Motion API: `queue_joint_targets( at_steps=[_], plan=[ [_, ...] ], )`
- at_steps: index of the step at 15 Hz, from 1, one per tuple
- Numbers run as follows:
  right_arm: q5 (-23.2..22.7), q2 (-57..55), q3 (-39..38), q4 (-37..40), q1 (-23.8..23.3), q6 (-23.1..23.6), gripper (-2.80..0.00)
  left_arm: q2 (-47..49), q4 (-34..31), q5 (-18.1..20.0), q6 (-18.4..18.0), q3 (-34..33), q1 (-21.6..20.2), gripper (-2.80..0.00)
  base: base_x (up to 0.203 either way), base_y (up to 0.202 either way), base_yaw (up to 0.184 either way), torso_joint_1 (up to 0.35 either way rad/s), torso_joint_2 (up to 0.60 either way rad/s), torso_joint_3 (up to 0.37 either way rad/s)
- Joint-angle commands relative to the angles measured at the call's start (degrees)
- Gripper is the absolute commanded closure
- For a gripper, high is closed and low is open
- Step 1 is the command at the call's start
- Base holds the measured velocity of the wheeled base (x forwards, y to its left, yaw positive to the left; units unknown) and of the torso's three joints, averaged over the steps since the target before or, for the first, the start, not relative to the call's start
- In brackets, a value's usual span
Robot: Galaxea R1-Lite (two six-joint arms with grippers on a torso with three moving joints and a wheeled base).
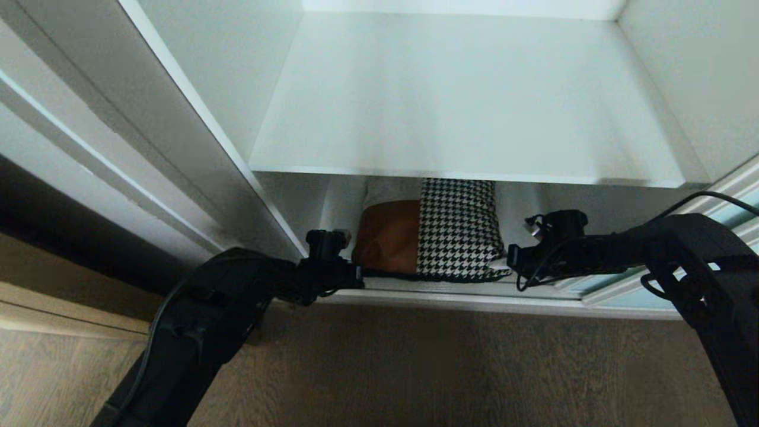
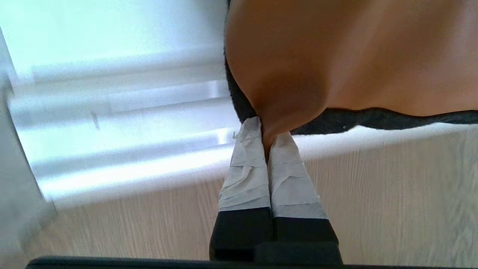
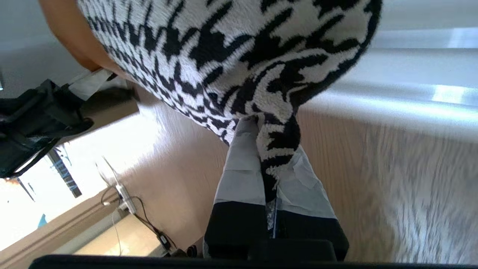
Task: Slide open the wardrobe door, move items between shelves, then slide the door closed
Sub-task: Place the pillow on the lower shelf
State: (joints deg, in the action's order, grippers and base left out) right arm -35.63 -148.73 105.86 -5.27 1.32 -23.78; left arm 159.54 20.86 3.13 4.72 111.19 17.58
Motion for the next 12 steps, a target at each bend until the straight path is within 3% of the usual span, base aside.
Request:
queue_joint_targets(
  at_steps=[1,3,6,12],
  plan=[
    [-0.23,-0.16,0.2,-0.09,0.0,-0.12,0.0,0.05,0.05,-0.05,0.02,-0.01,0.09,0.0,0.195,0.0,0.0,-0.002,0.0,0.002],
    [-0.23,-0.23,0.22,-0.09,0.0,-0.12,0.0,-0.02,0.57,-0.31,0.2,-0.01,0.09,0.0,0.139,0.0,-0.001,0.007,0.0,0.003],
    [-0.23,-0.44,0.41,-1.32,0.0,-0.32,0.0,0.15,5.88,-0.4,0.62,-0.18,-0.16,0.0,0.0,0.0,0.0,0.0,0.0,0.0],
    [-0.23,-0.95,0.75,-1.41,0.0,-0.47,0.0,1.74,5.33,-0.75,-0.07,-0.18,-0.18,0.0,0.0,0.0,0.0,0.0,0.0,0.0]
  ],
)
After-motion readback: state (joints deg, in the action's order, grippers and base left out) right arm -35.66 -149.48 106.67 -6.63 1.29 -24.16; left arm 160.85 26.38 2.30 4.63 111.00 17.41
